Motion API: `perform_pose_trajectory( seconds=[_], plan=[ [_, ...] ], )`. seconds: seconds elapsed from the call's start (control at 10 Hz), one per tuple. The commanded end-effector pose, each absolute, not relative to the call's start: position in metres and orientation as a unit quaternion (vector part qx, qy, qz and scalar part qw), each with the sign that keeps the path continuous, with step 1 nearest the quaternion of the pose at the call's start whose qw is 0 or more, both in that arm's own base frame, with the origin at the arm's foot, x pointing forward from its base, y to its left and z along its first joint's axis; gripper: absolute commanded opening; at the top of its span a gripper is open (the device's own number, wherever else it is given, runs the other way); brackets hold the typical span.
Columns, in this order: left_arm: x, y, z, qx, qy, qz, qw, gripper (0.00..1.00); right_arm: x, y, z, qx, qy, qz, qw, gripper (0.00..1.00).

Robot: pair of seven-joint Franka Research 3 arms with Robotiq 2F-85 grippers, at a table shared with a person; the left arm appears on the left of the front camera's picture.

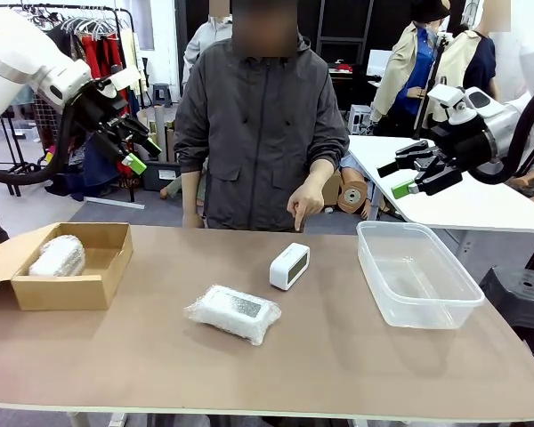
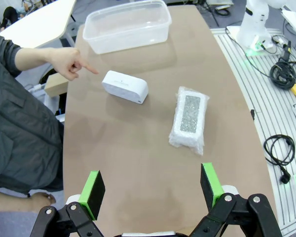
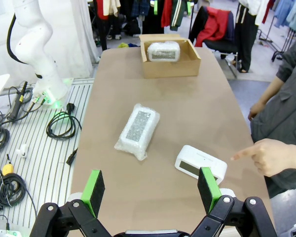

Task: Separate and place wrapped and unwrapped clocks.
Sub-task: Pick up the Digital clock indicated by the person.

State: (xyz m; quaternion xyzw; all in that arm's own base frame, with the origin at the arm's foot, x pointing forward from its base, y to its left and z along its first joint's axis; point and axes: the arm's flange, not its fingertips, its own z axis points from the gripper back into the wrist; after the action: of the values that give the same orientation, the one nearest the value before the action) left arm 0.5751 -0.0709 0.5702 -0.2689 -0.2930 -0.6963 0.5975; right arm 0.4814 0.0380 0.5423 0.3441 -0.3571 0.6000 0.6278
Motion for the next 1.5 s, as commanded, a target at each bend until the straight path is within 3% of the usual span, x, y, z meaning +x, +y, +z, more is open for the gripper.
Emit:
perform_pose_trajectory(
  seconds=[0.0,0.3,0.7,0.9,1.0,1.4],
  plan=[
    [0.574,-0.07,0.571,-0.273,-0.294,-0.696,0.596,1.0,0.481,0.039,0.544,0.346,-0.36,0.601,0.625,1.0],
    [0.574,-0.07,0.571,-0.273,-0.294,-0.696,0.596,1.0,0.48,0.053,0.536,0.342,-0.346,0.608,0.628,1.0],
    [0.574,-0.07,0.571,-0.273,-0.294,-0.696,0.596,1.0,0.501,0.117,0.509,0.282,-0.262,0.586,0.713,1.0],
    [0.574,-0.07,0.571,-0.273,-0.294,-0.696,0.596,1.0,0.506,0.149,0.488,0.216,-0.245,0.576,0.749,1.0],
    [0.574,-0.07,0.571,-0.273,-0.294,-0.696,0.596,1.0,0.507,0.167,0.481,0.222,-0.232,0.557,0.766,1.0],
    [0.574,-0.07,0.571,-0.273,-0.294,-0.696,0.596,1.0,0.538,0.182,0.463,0.082,-0.234,0.465,0.85,1.0]
  ],
)
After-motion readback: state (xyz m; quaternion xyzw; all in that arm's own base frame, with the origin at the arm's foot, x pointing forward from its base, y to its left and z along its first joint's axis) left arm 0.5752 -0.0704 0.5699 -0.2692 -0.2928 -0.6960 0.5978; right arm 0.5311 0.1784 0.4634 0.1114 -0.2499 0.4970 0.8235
